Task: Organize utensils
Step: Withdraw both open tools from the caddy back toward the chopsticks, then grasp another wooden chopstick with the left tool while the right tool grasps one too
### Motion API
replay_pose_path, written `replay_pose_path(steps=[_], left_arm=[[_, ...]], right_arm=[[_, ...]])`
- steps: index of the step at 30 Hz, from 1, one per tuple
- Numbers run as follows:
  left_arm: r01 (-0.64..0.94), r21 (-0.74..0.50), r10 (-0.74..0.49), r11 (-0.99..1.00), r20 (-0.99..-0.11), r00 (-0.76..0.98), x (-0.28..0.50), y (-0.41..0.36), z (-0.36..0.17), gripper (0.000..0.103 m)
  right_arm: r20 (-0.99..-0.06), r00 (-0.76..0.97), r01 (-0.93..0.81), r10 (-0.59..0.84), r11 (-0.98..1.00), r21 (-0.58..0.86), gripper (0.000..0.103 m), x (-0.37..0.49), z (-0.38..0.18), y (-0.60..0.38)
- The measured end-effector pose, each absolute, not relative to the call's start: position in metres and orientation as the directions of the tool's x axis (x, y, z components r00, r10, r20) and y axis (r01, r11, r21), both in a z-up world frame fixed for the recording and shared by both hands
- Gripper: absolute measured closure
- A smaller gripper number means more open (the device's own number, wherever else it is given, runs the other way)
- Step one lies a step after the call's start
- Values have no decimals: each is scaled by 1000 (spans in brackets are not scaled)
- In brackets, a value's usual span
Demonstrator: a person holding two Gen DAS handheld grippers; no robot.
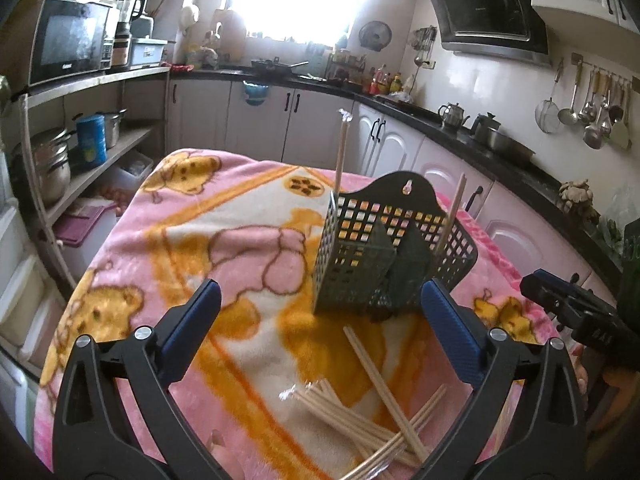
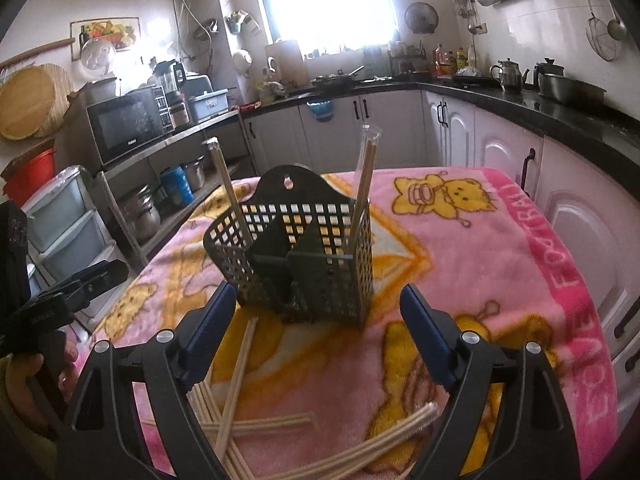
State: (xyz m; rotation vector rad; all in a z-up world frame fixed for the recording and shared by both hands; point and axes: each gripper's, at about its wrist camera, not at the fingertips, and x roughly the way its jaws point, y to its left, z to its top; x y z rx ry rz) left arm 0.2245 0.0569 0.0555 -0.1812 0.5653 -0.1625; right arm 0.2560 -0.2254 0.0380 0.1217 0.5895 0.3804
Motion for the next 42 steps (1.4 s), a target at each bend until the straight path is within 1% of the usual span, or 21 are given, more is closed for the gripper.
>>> replay_pose_path(steps=[8,19,25,32,35,38,40,42], left_arm=[[80,-228,-199,970,-568,799,213,58,27,11],[88,-235,-220,968,-625,749,200,48,-2,11],[116,-242,-250,963,-654,714,196,35,-17,11],[108,-280,-280,954,-701,656,198,26,-36,11],[103,-291,-287,951,-714,639,200,23,-42,16],[92,-304,-292,948,-724,625,204,23,-48,24],[79,-313,-294,946,-734,613,208,24,-52,34],[63,-323,-293,944,-740,606,212,27,-56,39]], right_arm=[[-575,724,-320,381,924,209,21,247,18,-225],[-634,683,-305,362,931,203,21,236,-8,-231],[-656,668,-293,352,934,203,21,229,-19,-238],[-690,645,-269,330,942,200,21,224,-34,-250],[-696,640,-259,326,944,204,21,222,-39,-257],[-700,637,-248,322,946,210,21,221,-44,-264],[-705,634,-238,318,948,214,21,220,-47,-268],[-709,629,-230,318,948,220,21,221,-49,-271]])
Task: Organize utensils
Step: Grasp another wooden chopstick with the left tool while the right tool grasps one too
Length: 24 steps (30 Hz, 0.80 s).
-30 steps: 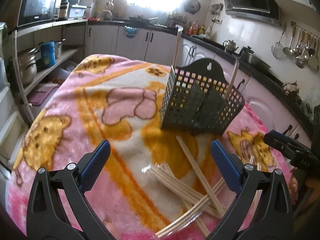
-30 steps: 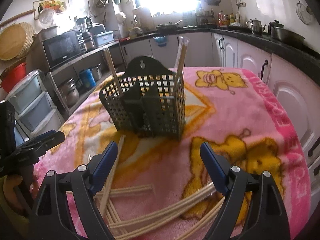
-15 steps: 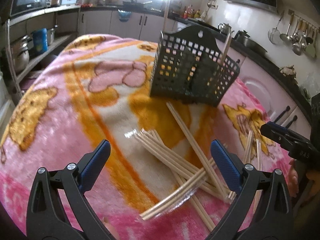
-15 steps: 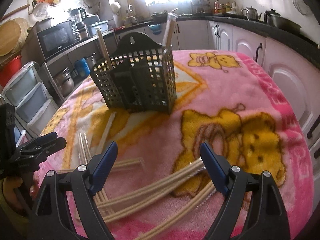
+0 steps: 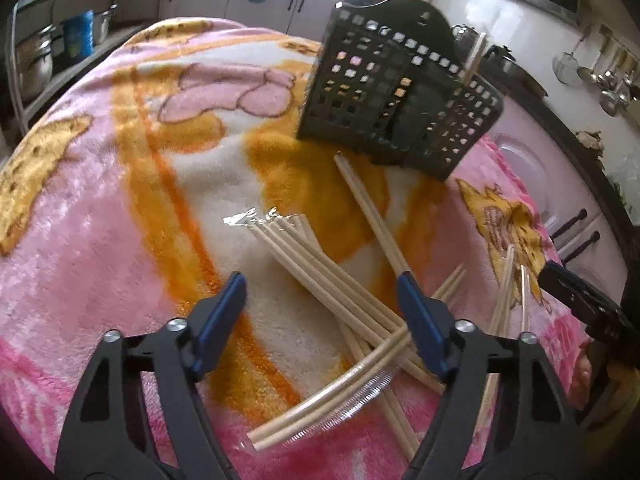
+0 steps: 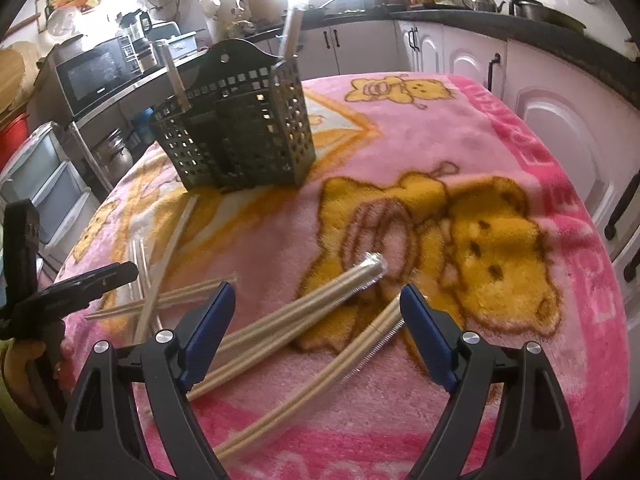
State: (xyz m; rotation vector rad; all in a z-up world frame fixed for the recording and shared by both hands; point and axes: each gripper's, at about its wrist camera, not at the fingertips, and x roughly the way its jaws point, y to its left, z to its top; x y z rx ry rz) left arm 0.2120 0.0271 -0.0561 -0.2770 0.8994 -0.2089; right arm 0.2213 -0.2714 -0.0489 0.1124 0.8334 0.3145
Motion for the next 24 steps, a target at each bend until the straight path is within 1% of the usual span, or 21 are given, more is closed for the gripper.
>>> replay_pose_path(steps=[5,7,9,14,15,18,24], left_arm=[[30,-367,-311,930,-738,599,218,39,-60,49],[18,-387,-321,922,-736,596,220,44,-61,54],[10,-409,-335,913,-733,593,221,48,-62,57],[-6,-441,-353,897,-726,590,223,58,-64,67],[-9,-445,-355,896,-726,590,223,60,-64,69],[-14,-469,-372,883,-719,587,227,64,-66,71],[-36,-512,-397,858,-707,585,237,73,-67,81]], right_arm=[[-720,614,-225,322,946,231,29,225,-53,-273],[-727,600,-231,334,942,243,35,228,-54,-271],[-734,577,-240,357,934,265,38,232,-56,-268],[-768,544,-203,339,941,272,41,242,-63,-261],[-776,531,-186,340,940,284,44,245,-65,-262],[-785,512,-165,348,937,307,45,251,-70,-264],[-791,504,-134,348,936,327,49,261,-73,-267]])
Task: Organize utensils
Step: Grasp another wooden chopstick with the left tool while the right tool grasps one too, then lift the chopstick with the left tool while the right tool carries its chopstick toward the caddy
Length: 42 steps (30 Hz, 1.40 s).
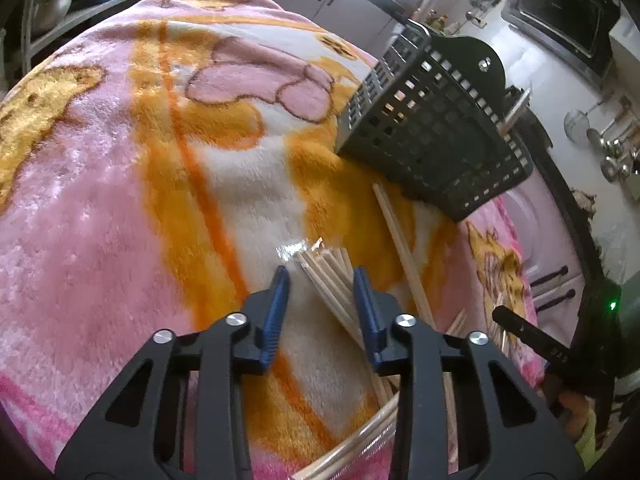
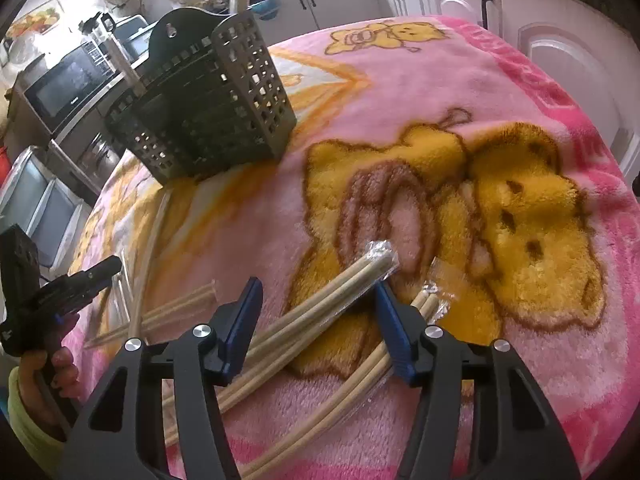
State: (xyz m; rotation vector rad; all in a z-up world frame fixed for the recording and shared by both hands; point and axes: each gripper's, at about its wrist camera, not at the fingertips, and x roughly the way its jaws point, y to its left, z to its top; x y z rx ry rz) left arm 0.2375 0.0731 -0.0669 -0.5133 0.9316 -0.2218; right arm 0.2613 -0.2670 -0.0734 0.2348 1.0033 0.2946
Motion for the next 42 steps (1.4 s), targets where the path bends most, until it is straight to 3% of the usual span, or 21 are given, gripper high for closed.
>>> replay_pose_path(steps=[5,10,19,42], left_arm=[[-58,-556,-425,829,-693,582,246,81,-70,89],[-45,-569,-440,821,-680,587,247,81,-67,94],[-27,-559,-428,829,-664,614,246,88,-56,96],[16,-504,-384,863,-637,668,257,101,-26,97]], right_arm=[[-792,496,-109,356,930,350,55,270,-74,-271],[-791,497,-88,357,927,364,71,277,-75,-277],[-787,505,-95,355,929,358,85,285,-72,-276],[-801,512,-57,310,943,328,86,308,-68,-282]])
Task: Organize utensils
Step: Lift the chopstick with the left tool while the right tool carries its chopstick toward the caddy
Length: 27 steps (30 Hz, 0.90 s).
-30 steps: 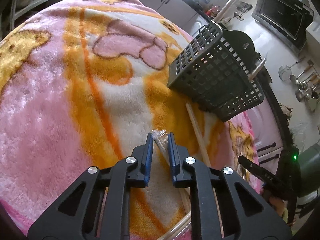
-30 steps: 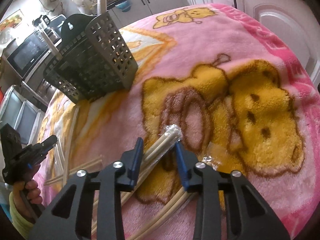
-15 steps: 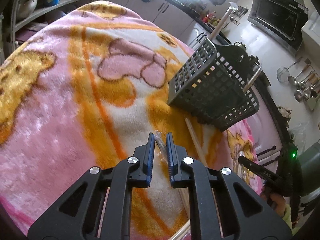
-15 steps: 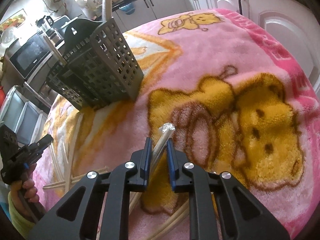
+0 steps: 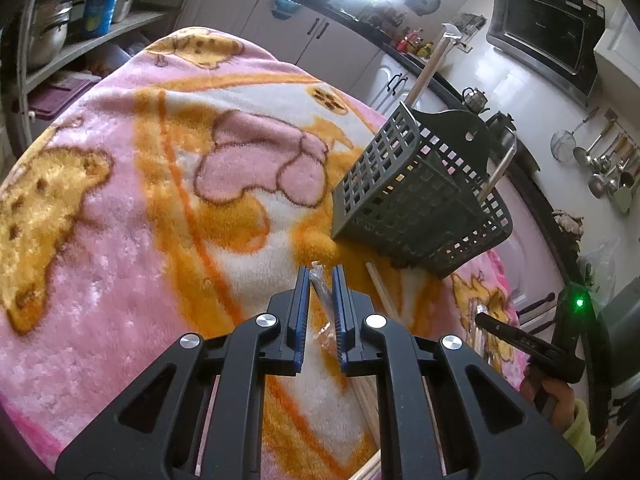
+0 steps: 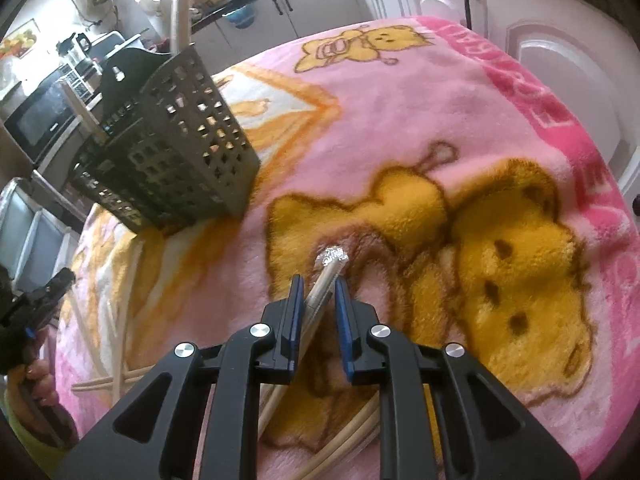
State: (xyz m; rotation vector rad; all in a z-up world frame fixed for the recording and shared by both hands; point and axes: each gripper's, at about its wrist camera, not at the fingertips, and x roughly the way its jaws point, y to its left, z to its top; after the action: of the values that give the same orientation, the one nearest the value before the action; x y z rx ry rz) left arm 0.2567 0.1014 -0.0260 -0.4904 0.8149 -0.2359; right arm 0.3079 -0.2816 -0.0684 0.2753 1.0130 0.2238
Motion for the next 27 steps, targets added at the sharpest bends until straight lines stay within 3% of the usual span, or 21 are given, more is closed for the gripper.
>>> replay_pose_path(steps=[3,6,11,12,14,18,27], left_arm=[[20,-498,-381,867,-636,671,258,102,-24,97],[23,-496,-380,868,-635,673,260,102,-23,97],[27,-484,-375,874,-640,671,265,102,-23,97],[28,-485,-376,874,-640,670,266,102,-23,97],[29,-484,-376,875,-641,669,267,103,-22,98],[40,-478,-379,877,-638,671,269,101,-18,99],[77,-453,-372,888,-611,699,270,95,9,100]], right_arm=[[-804,513,-42,299,945,325,85,312,-71,-284],[-811,514,-21,281,949,315,75,318,-73,-287],[-810,522,-6,268,951,310,73,326,-74,-292],[-808,524,-13,269,951,308,73,328,-74,-292],[-804,537,-27,253,959,284,86,329,-72,-290],[-790,547,-44,277,952,304,94,330,-68,-294],[-702,623,-159,344,935,316,96,315,-17,-289]])
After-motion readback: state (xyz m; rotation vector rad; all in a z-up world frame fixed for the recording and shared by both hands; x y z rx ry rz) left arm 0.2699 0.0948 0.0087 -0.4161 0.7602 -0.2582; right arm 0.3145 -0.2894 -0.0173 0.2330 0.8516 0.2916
